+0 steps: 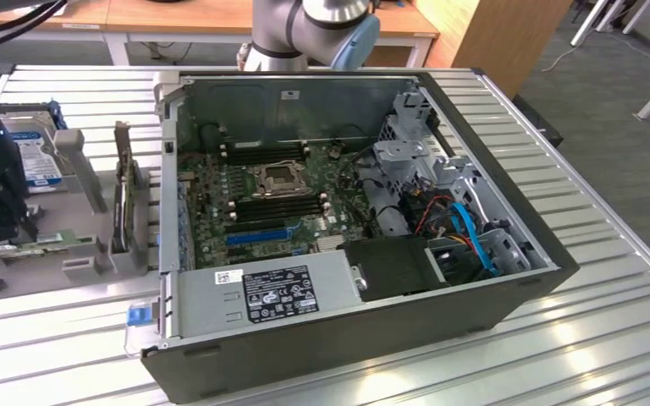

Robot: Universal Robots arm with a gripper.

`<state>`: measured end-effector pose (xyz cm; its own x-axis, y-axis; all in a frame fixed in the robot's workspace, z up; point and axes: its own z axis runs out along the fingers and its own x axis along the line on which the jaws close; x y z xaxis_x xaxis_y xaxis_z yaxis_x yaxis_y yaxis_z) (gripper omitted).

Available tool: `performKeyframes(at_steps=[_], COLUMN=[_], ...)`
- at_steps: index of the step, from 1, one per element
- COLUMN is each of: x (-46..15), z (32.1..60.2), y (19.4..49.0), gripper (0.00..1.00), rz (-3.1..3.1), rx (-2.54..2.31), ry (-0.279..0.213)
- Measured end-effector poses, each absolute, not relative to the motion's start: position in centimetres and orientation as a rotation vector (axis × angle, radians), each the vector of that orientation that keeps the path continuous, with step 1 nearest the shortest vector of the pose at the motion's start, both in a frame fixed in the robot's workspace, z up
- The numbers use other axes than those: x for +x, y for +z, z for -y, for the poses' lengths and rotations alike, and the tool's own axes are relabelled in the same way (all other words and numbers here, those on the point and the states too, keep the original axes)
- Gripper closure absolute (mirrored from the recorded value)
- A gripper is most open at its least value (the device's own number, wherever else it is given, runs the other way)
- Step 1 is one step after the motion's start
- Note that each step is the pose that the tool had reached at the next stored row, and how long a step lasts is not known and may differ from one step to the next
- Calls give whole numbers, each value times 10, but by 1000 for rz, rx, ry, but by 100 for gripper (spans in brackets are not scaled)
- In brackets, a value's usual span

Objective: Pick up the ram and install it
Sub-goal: 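Pick up the ram and move it above insertion slot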

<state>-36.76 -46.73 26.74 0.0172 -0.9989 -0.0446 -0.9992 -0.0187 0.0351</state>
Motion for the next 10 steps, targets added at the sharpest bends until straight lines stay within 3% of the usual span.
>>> performKeyframes(at_steps=[10], x=[-367], z=[467], y=[296], gripper=[88], rz=[-2199], rx=[-2239], ry=[85])
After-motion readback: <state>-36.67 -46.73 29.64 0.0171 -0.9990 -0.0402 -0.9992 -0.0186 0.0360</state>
